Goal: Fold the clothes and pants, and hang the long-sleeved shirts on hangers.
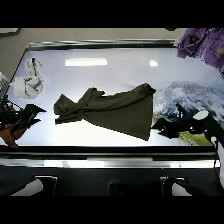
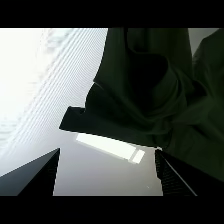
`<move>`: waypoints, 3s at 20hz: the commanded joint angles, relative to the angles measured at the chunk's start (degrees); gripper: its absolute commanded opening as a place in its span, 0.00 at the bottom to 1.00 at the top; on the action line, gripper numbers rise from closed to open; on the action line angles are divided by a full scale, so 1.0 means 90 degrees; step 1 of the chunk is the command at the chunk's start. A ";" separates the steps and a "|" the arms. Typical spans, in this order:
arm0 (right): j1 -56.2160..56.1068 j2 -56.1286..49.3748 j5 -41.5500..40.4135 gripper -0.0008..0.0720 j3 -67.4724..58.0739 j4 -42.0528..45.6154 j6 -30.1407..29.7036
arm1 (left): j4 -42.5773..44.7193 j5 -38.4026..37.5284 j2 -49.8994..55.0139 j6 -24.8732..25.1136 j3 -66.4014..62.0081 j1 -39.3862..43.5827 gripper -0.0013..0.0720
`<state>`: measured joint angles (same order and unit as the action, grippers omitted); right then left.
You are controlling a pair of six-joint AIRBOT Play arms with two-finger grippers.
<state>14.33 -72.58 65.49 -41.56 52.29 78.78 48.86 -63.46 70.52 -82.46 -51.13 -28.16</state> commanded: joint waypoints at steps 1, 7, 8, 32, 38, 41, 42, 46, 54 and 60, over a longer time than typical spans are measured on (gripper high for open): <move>0.0005 0.0015 -0.0583 0.75 0.0682 -0.0702 -0.0389 | 0.0007 0.0061 -0.0005 0.0002 0.0010 0.0017 0.94; -0.0236 0.0015 -0.0794 0.75 0.0797 -0.1241 -0.0729 | 0.0027 0.0170 -0.0005 0.0002 0.0010 0.0017 0.94; -0.0435 -0.0022 -0.0855 0.75 0.0797 -0.1239 -0.0724 | 0.0027 0.0170 -0.0005 0.0002 0.0012 0.0017 0.95; -0.0986 0.0423 -0.0940 0.05 0.0794 -0.1411 -0.0537 | -0.0240 0.0998 0.1659 0.0663 0.0010 0.1078 0.81; -0.0986 0.0782 -0.0942 0.05 0.0787 -0.1435 -0.0483 | -0.0602 0.1013 0.2001 0.0665 -0.0015 0.1294 0.04; -0.0986 0.0984 -0.0828 0.05 0.0350 -0.1372 -0.0583 | -0.0665 0.0743 0.1894 0.0661 -0.0425 0.1287 0.04; -0.0986 0.0981 -0.0690 0.05 -0.0027 -0.1190 -0.0610 | -0.0665 0.0578 0.1800 0.0661 -0.0731 0.1287 0.04; -0.0986 0.0981 -0.0381 0.05 -0.2232 -0.0823 -0.0432 | -0.0644 0.0226 0.1122 0.0491 -0.2487 0.1287 0.04; -0.0986 0.1367 0.0818 0.05 -0.7475 0.0816 0.0369 | 0.0714 0.0146 -0.0695 -0.0362 -0.6426 0.1268 0.04; -0.0986 0.2970 0.1005 0.05 -0.8250 0.1661 0.1071 | 0.2429 -0.0056 -0.2446 -0.1343 -0.6659 0.1268 0.04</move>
<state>5.50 -51.70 72.79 -112.53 62.70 84.93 61.78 -62.96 54.96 -89.52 -109.25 -16.69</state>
